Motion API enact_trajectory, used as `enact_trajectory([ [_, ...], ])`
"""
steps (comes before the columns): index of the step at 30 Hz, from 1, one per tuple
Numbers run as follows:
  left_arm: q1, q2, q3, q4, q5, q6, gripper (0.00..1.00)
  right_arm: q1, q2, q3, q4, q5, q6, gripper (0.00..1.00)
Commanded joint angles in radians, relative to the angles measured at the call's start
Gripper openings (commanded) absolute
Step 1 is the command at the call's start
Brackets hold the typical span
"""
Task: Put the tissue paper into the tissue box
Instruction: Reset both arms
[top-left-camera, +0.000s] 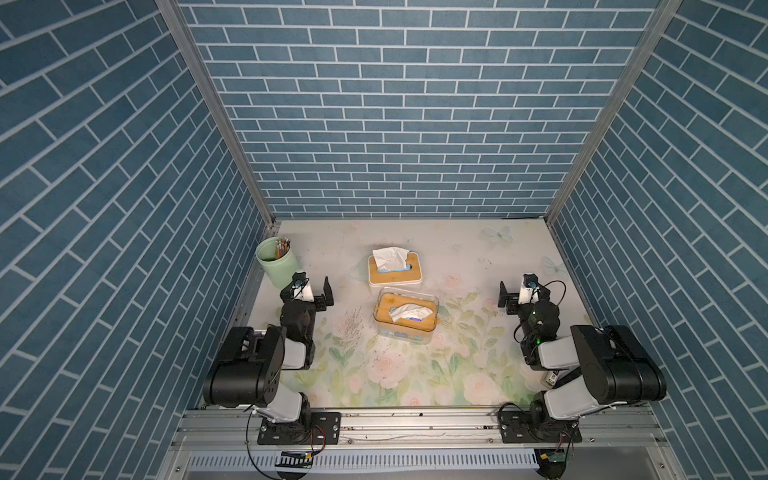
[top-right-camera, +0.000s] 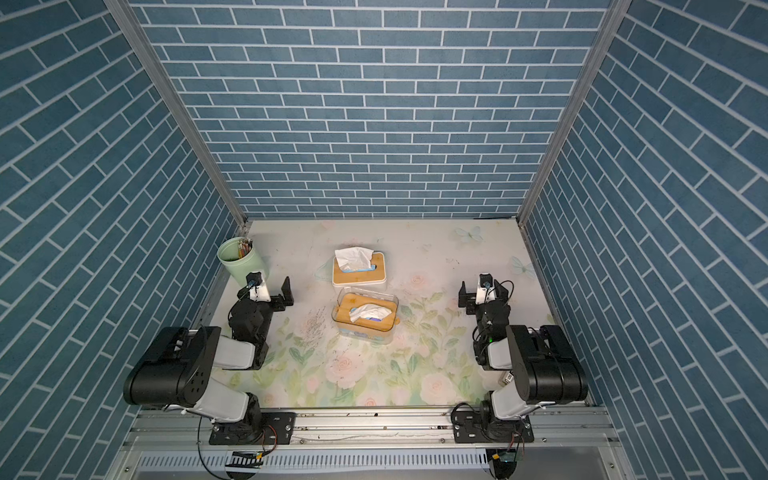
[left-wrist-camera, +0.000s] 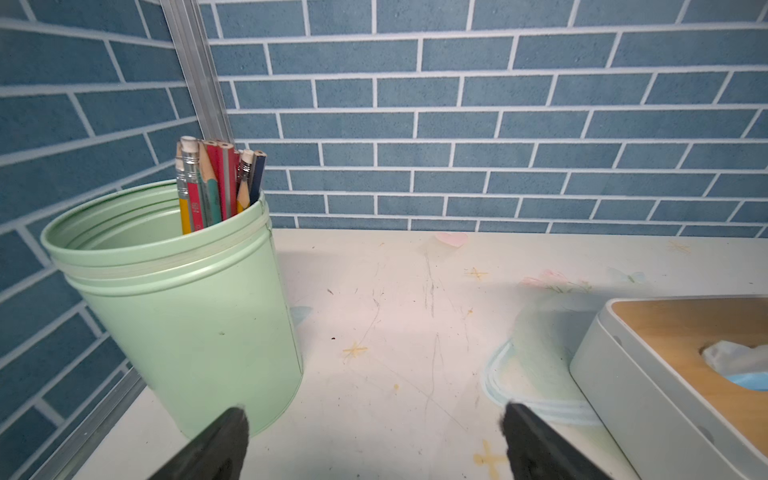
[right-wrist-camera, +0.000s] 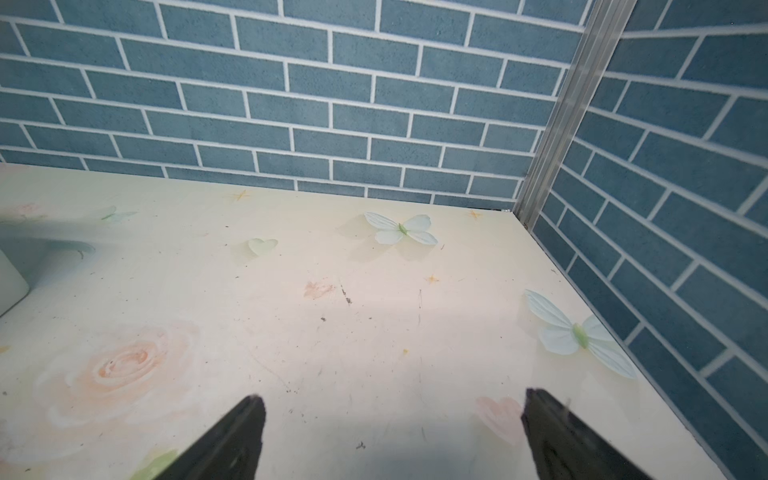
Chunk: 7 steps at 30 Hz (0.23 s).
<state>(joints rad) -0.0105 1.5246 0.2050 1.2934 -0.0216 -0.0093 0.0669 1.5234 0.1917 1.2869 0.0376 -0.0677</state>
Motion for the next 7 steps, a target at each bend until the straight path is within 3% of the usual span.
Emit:
enact_trajectory([
  [1, -0.005, 0.003, -0.001, 0.020, -0.005, 0.000, 1.00, -0.002, 0.008, 0.017, 0.018, 0.009, 0.009, 1.00],
  [7, -0.005, 0.002, -0.001, 0.022, -0.006, 0.000, 1.00, -0.003, 0.008, 0.017, 0.018, 0.008, 0.010, 1.00],
])
